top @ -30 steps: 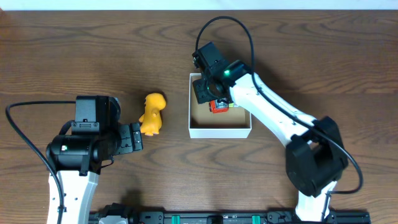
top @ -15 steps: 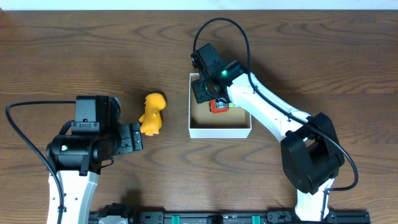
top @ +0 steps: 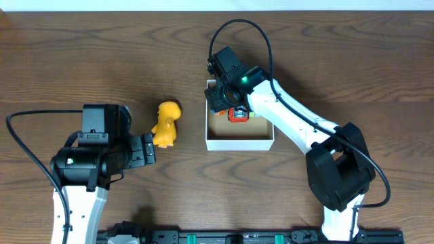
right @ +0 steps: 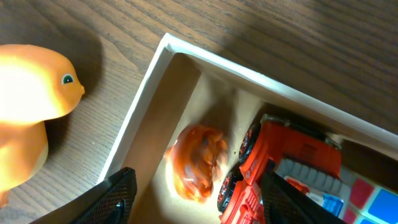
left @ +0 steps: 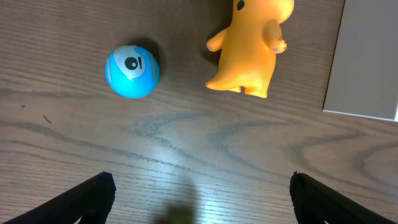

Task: Pack container
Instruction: 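Carry the orange wheel left and lower it into the box, then open the right gripper and withdraw it to the right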

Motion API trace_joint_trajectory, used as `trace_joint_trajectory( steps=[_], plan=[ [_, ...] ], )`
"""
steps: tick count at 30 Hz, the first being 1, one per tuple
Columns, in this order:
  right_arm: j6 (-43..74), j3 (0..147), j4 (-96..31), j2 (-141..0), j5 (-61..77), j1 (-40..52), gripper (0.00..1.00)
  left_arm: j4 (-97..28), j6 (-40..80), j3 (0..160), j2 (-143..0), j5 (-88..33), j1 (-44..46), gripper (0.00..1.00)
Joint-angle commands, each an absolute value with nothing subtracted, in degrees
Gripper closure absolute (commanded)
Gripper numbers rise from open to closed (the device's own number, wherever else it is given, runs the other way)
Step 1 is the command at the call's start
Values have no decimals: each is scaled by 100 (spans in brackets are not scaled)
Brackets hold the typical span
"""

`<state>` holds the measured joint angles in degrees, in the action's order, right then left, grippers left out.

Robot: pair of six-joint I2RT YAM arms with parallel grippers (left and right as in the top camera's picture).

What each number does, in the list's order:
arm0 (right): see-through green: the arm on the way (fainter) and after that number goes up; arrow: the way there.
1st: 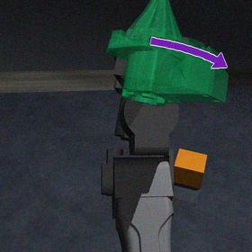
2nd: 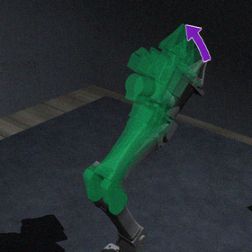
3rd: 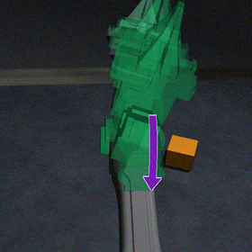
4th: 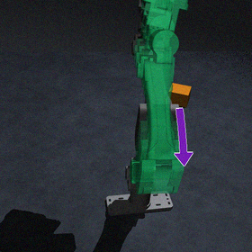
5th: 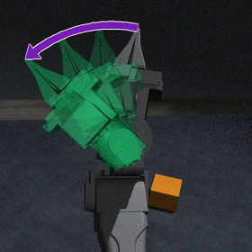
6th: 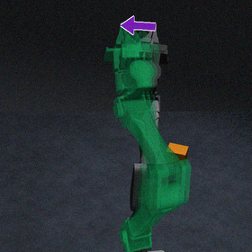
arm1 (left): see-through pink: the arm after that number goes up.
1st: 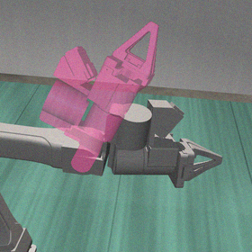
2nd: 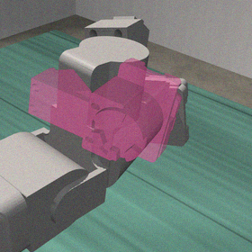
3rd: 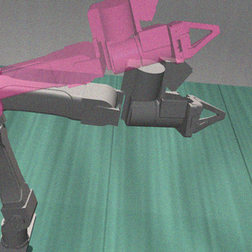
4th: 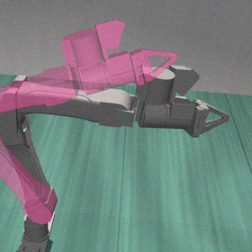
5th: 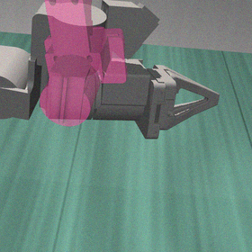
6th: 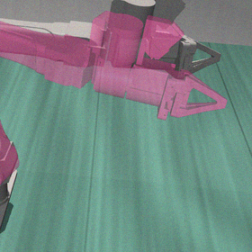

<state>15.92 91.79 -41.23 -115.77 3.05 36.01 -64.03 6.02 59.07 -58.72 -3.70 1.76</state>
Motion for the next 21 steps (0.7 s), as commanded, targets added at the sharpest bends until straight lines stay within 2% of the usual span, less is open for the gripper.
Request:
trace_joint_trajectory(
  steps=[1, 16, 21],
  plan=[
    [1557, 9301, -4108, -11631, 327, 3645, 33, -6405, 633, 6014, -5874, -368, 167, 8],
    [1422, 9303, -4193, -11402, 292, 3645, 37, -6405, 635, 6014, -5874, -368, 167, 8],
    [1599, 9312, -4499, -10770, -716, 3625, 33, -6405, 633, 6014, -5874, -368, 167, 8]
  ],
)
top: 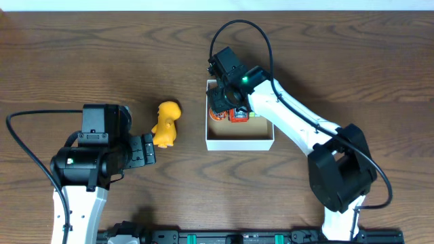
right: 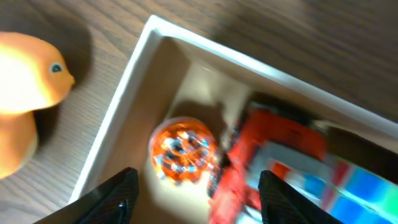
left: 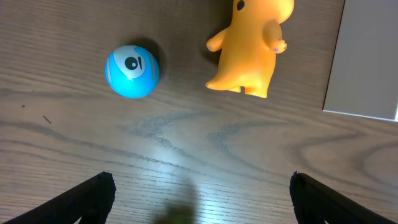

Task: Pack container
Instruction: 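Open the right gripper and withdraw it to the right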

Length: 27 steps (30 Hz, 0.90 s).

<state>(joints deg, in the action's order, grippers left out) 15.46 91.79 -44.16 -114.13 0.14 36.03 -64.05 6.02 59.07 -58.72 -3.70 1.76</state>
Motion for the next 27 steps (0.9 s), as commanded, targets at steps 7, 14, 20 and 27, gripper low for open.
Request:
trace_joint_trajectory(
  steps=[7, 14, 20, 27],
  plan=[
    [3085, 9312, -5500, -9242, -1782, 2770, 1, -6407, 628, 6014, -5874, -368, 167, 0],
    [3345, 9310, -6600, -8128, -1194, 1087, 1, -6405, 572, 6014, -5872, -364, 167, 0],
    [3594, 8827, -7317, -8044, -701, 62, 1, -6565, 504, 6136, -5878, 119, 167, 2],
    [3594, 6941, -6445, -8047, -591, -69, 1, -7159, 504, 6897, -6318, 412, -235, 2]
  ],
)
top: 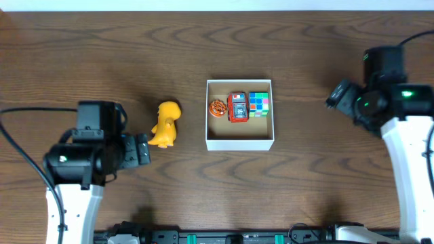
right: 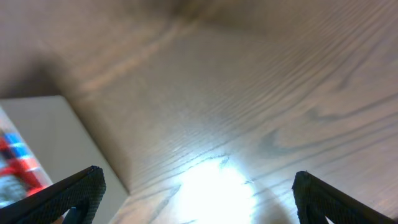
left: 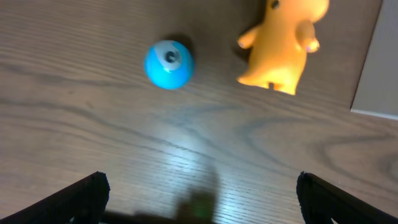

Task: Pack container
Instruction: 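Open the right gripper and withdraw it to the right, then lower the left gripper onto the blue ball and grasp it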

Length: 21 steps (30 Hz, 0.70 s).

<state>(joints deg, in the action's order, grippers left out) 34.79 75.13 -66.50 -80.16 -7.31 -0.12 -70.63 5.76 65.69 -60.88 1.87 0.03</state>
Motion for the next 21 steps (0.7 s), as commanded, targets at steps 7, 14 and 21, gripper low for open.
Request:
trace_joint_trajectory(
  steps=[7, 14, 21],
  plan=[
    [3304, 5913, -5767, -8047, -591, -69, 1, -6458, 148, 7057, -7203, 414, -1017, 2],
    [3076, 5843, -5756, -8047, -574, -69, 1, -5839, 91, 7046, -8436, 412, -1221, 2],
    [3057, 5843, -5719, -8047, -576, -69, 1, -5406, 91, 6834, -9448, 405, -1221, 2]
  ],
)
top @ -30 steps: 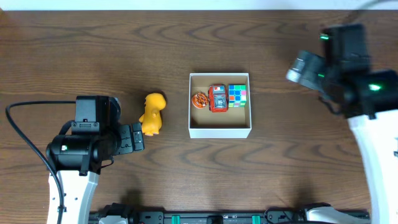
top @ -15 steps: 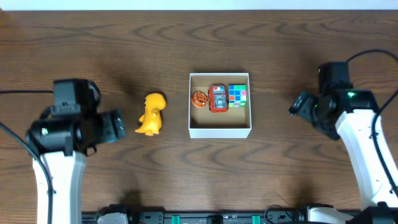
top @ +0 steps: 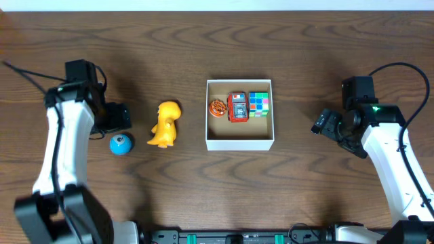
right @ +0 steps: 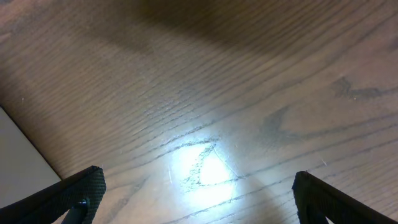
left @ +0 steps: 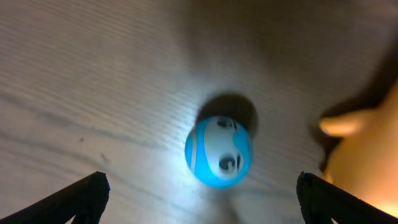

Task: Pack container
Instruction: 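Lower the left gripper onto the blue ball and grasp it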

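Note:
The white box [top: 239,141] sits mid-table and holds an orange ball [top: 217,108], a red toy car [top: 238,107] and a colour cube [top: 258,104]. To its left lies a yellow toy figure [top: 165,124], and further left a blue ball [top: 120,144]. My left gripper [top: 116,117] hangs open just behind the ball. In the left wrist view the blue ball [left: 219,151] lies ahead of the left gripper [left: 199,208], with the yellow figure [left: 370,140] at the right edge. Right of the box, my right gripper [top: 324,125] is open and empty.
The right wrist view shows bare wood between the right gripper's fingers [right: 71,196] and a corner of the white box [right: 15,158] at the left. Both arms' bases stand at the near table edge.
My left arm has swung to the far left; its gripper went from beside the yellow figure to just behind the blue ball. The right gripper shifted a little nearer and toward the box.
First my right gripper stood open over the box's left end, the orange ball blurred inside. Then the ball lay still beside the red car. Later the right arm was off to the right, clear of the box. The left gripper, open throughout, now faces the blue ball.

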Motion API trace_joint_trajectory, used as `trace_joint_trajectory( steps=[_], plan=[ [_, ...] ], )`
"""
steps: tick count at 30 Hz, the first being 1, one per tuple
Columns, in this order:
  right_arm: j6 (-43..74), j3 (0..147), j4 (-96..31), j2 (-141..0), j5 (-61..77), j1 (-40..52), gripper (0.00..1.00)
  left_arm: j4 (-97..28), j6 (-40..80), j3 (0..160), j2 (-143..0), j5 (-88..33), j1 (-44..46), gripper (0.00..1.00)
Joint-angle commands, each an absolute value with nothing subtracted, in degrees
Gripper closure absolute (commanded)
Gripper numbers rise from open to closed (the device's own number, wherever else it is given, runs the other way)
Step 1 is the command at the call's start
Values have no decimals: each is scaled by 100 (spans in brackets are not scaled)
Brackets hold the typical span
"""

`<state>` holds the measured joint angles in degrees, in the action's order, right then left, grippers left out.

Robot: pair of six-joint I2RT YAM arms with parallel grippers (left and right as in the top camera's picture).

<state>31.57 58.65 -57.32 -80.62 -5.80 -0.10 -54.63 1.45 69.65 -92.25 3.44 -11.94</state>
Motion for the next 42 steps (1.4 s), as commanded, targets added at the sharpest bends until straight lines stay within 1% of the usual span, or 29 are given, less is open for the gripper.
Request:
trace_joint_trajectory(
  steps=[1, 7, 12, 17, 19, 22, 24, 25, 28, 32, 33, 34, 36, 39, 42],
  plan=[
    [3057, 5843, -5719, -8047, -576, -69, 1, -5317, 89, 6764, -9579, 377, -1221, 2],
    [3055, 5843, -5714, -8047, -576, -69, 1, -4783, -84, 6375, -9948, -34, -1221, 2],
    [2989, 5843, -5717, -8047, -578, -69, 1, -4399, -82, 5961, -9990, -67, -1223, 2],
    [2967, 5843, -5717, -8047, -576, -69, 1, -4274, -80, 5843, -9992, -69, -1225, 1],
    [2967, 5843, -5719, -8047, -578, -69, 1, -4276, -78, 5839, -9992, -69, -1225, 3],
    [2967, 5843, -5719, -8047, -578, -69, 1, -4296, -80, 5837, -9994, -69, -1225, 13],
    [2967, 5843, -5721, -8047, -578, -69, 1, -4331, -78, 5837, -9994, -69, -1225, 25],
    [2961, 5843, -5721, -8047, -578, -69, 1, -4344, -78, 5837, -9994, -67, -1225, 29],
    [2926, 5843, -5721, -8047, -578, -69, 2, -4381, -73, 5835, -9992, -69, -1225, 36],
    [2926, 5843, -5721, -8047, -578, -69, 1, -4423, -58, 5835, -9994, -67, -1225, 48],
    [2926, 5843, -5721, -8047, -578, -69, 1, -4425, -54, 5835, -9994, -67, -1225, 53],
    [2926, 5843, -5721, -8047, -578, -69, 1, -4427, -19, 5835, -9994, -67, -1225, 56],
    [2926, 5843, -5719, -8047, -578, -69, 1, -4445, -12, 5835, -9992, -67, -1225, 60],
    [2926, 5843, -5721, -8047, -578, -69, 1, -4442, -12, 5835, -9992, -67, -1225, 70],
    [2912, 5843, -5719, -8047, -580, -69, 1, -4521, 21, 5913, -9972, -69, -1210, 76]
  ],
)
